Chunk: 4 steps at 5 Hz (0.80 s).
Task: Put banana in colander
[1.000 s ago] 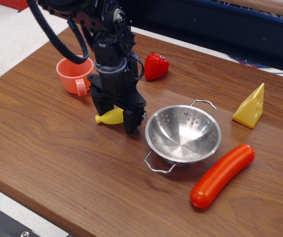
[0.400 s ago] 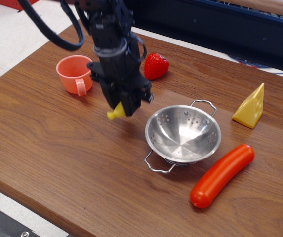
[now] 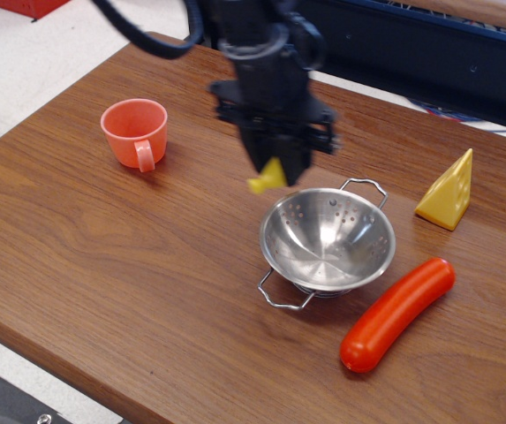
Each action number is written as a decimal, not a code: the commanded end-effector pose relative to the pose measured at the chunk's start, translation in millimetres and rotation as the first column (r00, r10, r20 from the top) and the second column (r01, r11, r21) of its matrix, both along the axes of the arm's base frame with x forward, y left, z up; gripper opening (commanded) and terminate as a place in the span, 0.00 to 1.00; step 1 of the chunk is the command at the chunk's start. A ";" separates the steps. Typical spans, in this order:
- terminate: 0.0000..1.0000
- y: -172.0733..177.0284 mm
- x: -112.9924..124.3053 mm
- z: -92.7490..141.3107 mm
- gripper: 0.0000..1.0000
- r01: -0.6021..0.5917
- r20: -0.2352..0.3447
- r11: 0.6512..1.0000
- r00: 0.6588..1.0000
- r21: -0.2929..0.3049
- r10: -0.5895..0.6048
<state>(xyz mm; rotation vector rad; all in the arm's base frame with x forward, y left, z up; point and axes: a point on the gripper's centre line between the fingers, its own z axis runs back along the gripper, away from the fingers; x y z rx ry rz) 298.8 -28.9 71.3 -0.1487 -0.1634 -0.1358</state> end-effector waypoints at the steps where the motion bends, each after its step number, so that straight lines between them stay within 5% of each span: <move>1: 0.00 -20.2 -10.0 16.9 0.00 0.055 0.040 0.998 0.998 -0.004 -0.054; 2: 0.00 -19.9 -20.1 10.4 0.00 0.068 0.062 0.998 0.996 0.016 -0.069; 3: 0.00 -15.7 -20.2 12.8 1.00 0.022 0.078 1.000 0.997 -0.005 -0.021; 4: 0.00 -14.5 -16.3 11.8 1.00 -0.019 0.065 0.999 0.998 -0.035 0.022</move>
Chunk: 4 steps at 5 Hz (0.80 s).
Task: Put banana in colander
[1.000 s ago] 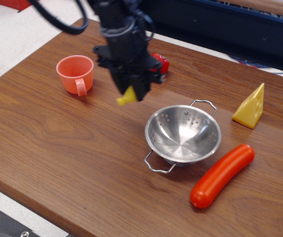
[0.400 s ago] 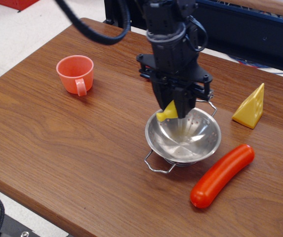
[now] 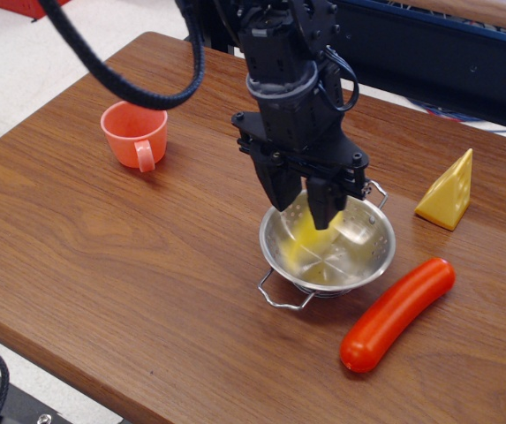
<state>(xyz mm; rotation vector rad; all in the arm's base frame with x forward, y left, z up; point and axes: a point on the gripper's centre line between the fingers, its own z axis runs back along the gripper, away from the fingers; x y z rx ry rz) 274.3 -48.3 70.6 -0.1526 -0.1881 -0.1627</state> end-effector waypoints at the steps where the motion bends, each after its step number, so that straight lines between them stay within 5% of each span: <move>1: 0.00 8.8 9.6 21.7 1.00 -0.065 0.044 0.996 0.997 -0.053 0.067; 3: 0.00 17.3 11.2 39.2 1.00 -0.095 0.057 0.994 0.994 -0.061 0.098; 4: 1.00 17.3 11.2 39.2 1.00 -0.095 0.057 0.994 0.994 -0.061 0.098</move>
